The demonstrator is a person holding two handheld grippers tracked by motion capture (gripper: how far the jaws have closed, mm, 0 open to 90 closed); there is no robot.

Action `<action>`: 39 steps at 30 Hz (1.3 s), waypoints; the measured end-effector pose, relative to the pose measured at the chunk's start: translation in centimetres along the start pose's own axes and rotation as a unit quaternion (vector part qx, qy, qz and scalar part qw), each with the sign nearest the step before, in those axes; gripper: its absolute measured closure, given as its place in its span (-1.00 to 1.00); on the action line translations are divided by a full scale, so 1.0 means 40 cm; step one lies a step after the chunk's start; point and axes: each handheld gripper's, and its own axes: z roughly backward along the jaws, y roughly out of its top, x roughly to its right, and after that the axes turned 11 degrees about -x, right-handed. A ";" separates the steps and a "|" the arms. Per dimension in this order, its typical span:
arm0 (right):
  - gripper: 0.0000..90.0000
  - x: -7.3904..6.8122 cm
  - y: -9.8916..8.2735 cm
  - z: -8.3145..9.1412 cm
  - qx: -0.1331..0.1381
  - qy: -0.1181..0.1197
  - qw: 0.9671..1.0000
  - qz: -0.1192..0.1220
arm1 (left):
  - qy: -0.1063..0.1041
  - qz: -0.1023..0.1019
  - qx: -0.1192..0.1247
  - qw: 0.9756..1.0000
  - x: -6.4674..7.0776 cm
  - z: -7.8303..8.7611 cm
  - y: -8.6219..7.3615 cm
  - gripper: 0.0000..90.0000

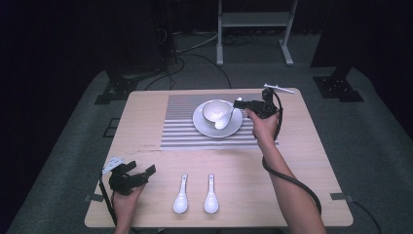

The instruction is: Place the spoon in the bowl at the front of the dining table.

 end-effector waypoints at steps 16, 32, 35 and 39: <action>0.89 0.003 0.050 -0.036 0.027 -0.034 0.999 -0.019 | -0.003 0.002 0.001 1.000 -0.002 0.001 0.000 -0.98; 0.89 0.023 0.056 -0.060 0.045 -0.060 0.997 -0.033 | -0.003 0.001 0.001 1.000 -0.001 0.001 0.000 -0.98; 0.89 0.024 0.051 -0.067 0.048 -0.056 0.997 -0.033 | -0.003 0.000 0.001 1.000 -0.001 0.001 0.000 -0.98; 0.89 0.032 0.044 -0.075 0.053 -0.062 0.996 -0.040 | -0.003 0.000 0.001 1.000 -0.002 0.001 0.000 -0.98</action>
